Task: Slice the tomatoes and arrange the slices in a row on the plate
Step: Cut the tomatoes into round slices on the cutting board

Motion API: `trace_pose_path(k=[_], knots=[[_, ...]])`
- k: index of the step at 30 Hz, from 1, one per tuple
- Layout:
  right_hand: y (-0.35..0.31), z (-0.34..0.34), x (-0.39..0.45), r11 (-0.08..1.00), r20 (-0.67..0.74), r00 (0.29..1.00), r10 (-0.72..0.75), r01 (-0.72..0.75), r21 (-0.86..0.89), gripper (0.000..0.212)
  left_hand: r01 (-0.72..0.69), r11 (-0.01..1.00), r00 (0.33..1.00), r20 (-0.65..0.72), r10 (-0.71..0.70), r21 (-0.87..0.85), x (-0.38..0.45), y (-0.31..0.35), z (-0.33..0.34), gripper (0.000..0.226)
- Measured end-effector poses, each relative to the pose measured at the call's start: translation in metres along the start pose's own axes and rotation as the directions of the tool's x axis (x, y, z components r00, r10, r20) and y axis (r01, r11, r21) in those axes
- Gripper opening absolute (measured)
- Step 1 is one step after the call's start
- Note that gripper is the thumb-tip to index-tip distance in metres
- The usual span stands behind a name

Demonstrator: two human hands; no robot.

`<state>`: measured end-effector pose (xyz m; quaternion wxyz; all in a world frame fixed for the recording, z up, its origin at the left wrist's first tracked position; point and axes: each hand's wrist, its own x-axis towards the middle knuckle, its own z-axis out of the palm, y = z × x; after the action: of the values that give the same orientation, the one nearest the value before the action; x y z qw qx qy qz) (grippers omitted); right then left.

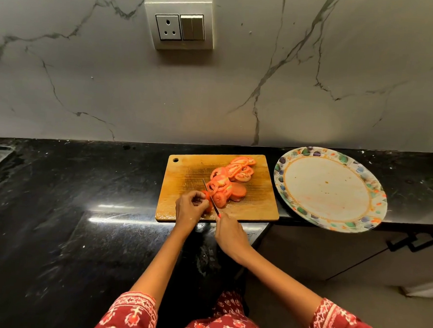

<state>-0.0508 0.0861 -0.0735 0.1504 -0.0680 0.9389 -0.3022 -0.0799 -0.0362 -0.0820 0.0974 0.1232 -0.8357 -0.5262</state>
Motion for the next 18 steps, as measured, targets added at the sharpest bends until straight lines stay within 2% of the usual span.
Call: trace_pose_path(k=[3, 7, 10, 18], knots=[[-0.004, -0.001, 0.002, 1.0, 0.008, 1.0, 0.012, -0.012, 0.003, 0.032, 0.001, 1.0, 1.0, -0.029, -0.002, -0.013, 0.001, -0.004, -0.002, 0.015], [-0.012, -0.006, 0.014, 0.999, 0.003, 0.999, 0.043, -0.043, 0.026, 0.033, -0.041, 0.999, 0.999, 0.026, 0.042, -0.03, -0.002, -0.003, 0.001, 0.015], [-0.007, -0.004, 0.011, 0.999, -0.002, 0.999, 0.037, -0.037, 0.022, 0.033, -0.08, 0.996, 0.997, 0.005, 0.081, -0.036, -0.004, -0.002, 0.002, 0.015], [-0.011, -0.002, 0.017, 0.997, 0.052, 0.998, 0.041, -0.044, 0.064, 0.033, -0.089, 0.995, 0.995, 0.038, 0.091, -0.044, 0.001, -0.018, -0.001, 0.017]])
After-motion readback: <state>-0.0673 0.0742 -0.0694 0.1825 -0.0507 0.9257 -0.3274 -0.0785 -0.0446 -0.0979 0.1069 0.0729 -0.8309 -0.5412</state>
